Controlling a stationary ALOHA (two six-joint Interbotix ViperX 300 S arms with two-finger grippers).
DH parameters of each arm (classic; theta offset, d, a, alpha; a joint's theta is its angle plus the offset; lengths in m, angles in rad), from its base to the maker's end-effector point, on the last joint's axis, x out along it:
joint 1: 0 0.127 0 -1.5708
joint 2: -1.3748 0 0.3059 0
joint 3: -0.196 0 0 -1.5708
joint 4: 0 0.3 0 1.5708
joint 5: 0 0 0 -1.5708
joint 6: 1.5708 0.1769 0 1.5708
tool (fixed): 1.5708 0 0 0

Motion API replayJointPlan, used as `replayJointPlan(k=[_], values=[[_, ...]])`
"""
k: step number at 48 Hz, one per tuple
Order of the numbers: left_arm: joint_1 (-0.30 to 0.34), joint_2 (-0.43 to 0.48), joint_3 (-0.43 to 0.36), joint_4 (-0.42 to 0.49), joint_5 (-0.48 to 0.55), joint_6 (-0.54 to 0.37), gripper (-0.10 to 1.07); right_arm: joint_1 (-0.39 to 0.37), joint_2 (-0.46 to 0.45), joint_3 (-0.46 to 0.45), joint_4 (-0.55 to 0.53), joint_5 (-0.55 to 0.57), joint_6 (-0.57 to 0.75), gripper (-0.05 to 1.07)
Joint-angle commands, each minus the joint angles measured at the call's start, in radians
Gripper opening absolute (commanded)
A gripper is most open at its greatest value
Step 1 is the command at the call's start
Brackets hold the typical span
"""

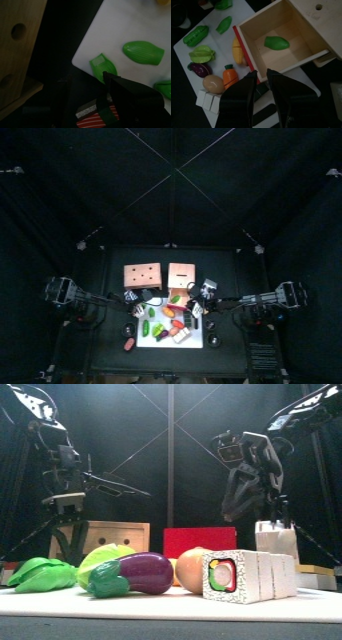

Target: Grab corn husk

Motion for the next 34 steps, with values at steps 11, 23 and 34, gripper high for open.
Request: replayJointPlan(k=[11,23,34], values=[[0.000,0.064,-0.060,-0.005,0.002,-0.002,0.89,-0.011,-0.011,-0.029,-0.003,-0.003,-0.002,0.66],[0.000,0.077,-0.103,-0.011,0.055,-0.041,0.94,-0.012,-0.002,-0.020,-0.008,-0.003,-0.006,0.66],[0.000,0.075,-0.129,-0.046,0.092,-0.055,0.99,-0.012,0.011,-0.025,-0.009,-0.005,-0.008,0.66]])
